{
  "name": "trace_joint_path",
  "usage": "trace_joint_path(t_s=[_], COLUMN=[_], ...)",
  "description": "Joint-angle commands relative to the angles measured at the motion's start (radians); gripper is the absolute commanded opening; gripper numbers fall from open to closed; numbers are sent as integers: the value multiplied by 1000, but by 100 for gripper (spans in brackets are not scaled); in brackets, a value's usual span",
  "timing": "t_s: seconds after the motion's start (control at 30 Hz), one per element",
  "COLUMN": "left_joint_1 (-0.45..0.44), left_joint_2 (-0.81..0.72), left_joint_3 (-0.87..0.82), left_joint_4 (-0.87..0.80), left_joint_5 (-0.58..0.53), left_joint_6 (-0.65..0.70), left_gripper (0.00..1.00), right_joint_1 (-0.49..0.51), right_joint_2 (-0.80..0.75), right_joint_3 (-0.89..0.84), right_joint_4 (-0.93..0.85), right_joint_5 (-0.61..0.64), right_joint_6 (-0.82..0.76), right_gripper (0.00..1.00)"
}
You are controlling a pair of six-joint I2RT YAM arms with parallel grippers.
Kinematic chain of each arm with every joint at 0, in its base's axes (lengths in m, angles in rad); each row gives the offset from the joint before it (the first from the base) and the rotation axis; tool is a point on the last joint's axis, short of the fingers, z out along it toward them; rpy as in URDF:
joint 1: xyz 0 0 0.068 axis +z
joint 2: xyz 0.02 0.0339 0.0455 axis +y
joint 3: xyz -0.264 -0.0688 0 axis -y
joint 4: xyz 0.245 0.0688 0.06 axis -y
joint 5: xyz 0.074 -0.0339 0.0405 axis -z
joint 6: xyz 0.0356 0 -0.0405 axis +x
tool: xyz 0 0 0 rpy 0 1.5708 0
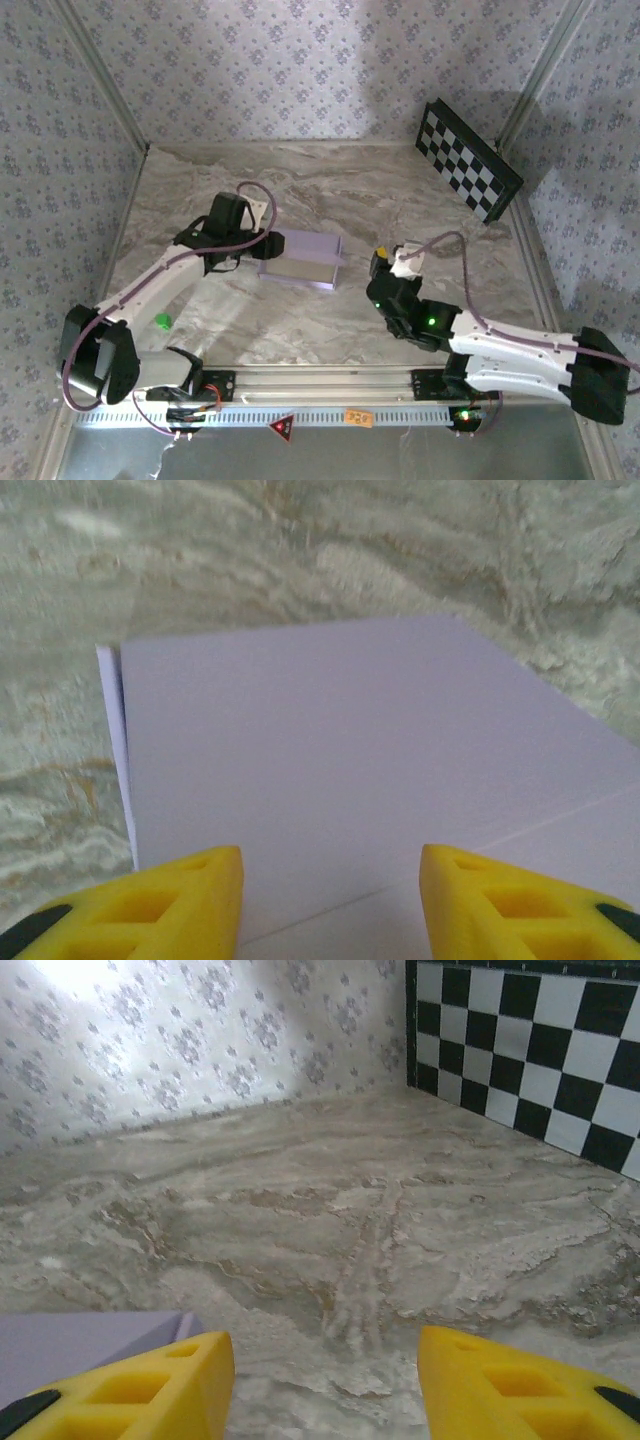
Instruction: Fold the paper box
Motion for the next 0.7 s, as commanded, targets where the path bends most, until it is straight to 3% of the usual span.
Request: trace_joint_path(t_s=[0.0,0.23,0.47,0.67], left_joint_1=[-10,-33,-52,-60], left_joint_2=[-24,-14,50,98], left_joint_3=[-39,-117,-158,-179], left_joint_4=[42,113,161,196], left_joint_5=[34,33,34,40], left_joint_6=[-42,-92,-112,-121], left_gripper=[50,49,48,48], right_joint_1=[-84,-163,-188,-224], right_joint_2=[5,169,352,516], right_joint_3=[61,222,389,487], right_joint_4=[-155,-154,-206,-241], right_joint_5=[-244,-576,-875,-1041], right_joint_6=[21,-107,-114,-137], right_gripper=[52,53,53,51])
